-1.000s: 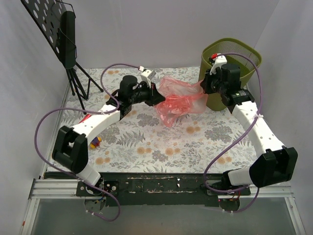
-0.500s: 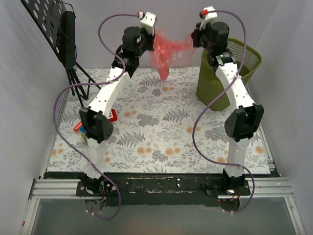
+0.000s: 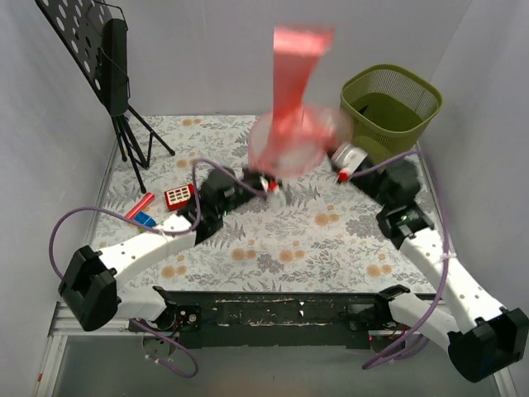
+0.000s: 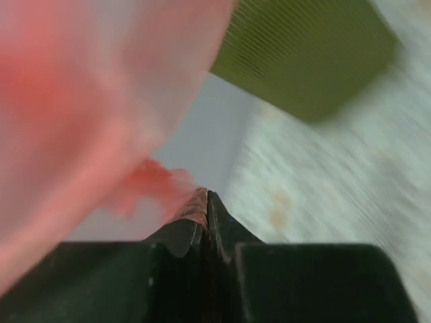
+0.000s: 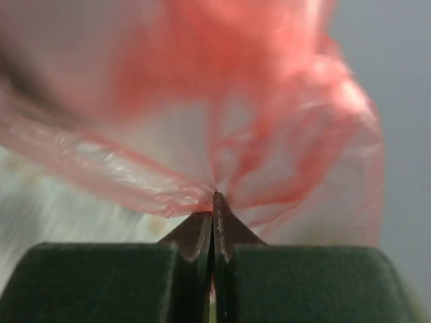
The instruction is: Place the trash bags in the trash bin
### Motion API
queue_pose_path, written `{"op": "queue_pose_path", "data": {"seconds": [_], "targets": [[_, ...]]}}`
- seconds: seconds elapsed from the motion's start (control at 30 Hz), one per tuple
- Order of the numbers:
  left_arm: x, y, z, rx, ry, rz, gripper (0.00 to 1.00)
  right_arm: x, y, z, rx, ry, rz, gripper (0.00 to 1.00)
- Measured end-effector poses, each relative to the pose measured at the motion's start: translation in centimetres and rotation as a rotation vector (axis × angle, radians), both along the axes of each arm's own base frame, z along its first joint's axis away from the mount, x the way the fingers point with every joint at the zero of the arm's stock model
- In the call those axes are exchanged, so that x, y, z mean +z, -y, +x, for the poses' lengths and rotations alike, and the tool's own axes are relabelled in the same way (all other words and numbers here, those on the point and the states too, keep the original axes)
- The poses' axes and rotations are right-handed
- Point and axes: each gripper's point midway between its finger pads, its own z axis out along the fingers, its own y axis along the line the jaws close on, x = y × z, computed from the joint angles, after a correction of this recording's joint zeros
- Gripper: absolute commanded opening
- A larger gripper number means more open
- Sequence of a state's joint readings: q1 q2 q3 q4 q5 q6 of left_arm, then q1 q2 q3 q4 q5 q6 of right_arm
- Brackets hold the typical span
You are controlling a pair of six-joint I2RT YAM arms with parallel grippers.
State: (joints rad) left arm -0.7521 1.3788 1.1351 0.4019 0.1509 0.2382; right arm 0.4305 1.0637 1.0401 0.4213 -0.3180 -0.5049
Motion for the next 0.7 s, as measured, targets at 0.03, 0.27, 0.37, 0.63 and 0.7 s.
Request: {"op": "queue_pose_path", "data": {"seconds": [0.03, 0.27, 0.37, 0.63, 0.7], "targets": [[-6.5, -0.4, -1.9, -0.023, -0.065, 0.144, 0.0, -6.4, 0.1, -1.1, 0.02, -0.094, -0.11, 0.01], [-35.8, -9.9, -16.6, -0.213, -0.622, 0.804, 0.0, -32.0, 3.8, -12.5, 0.169, -0.772, -0.491, 0.01], [-29.6, -8.4, -14.6, -0.165, -0.526, 0.666, 0.0, -25.9, 3.1, -12.6, 0.184, -0.663, -0.402, 0.01], [-13.8, -7.0, -4.1, 0.16, -0.6, 0.165, 0.0, -12.9, 2.2, -2.6, -0.053, -0.66, -0.041, 0.01], [-10.2, -8.2, 1.8, 0.301, -0.645, 0.019, 0.0, -10.7, 4.5, 3.3, -0.22, -0.695, 0.077, 0.01]]}}
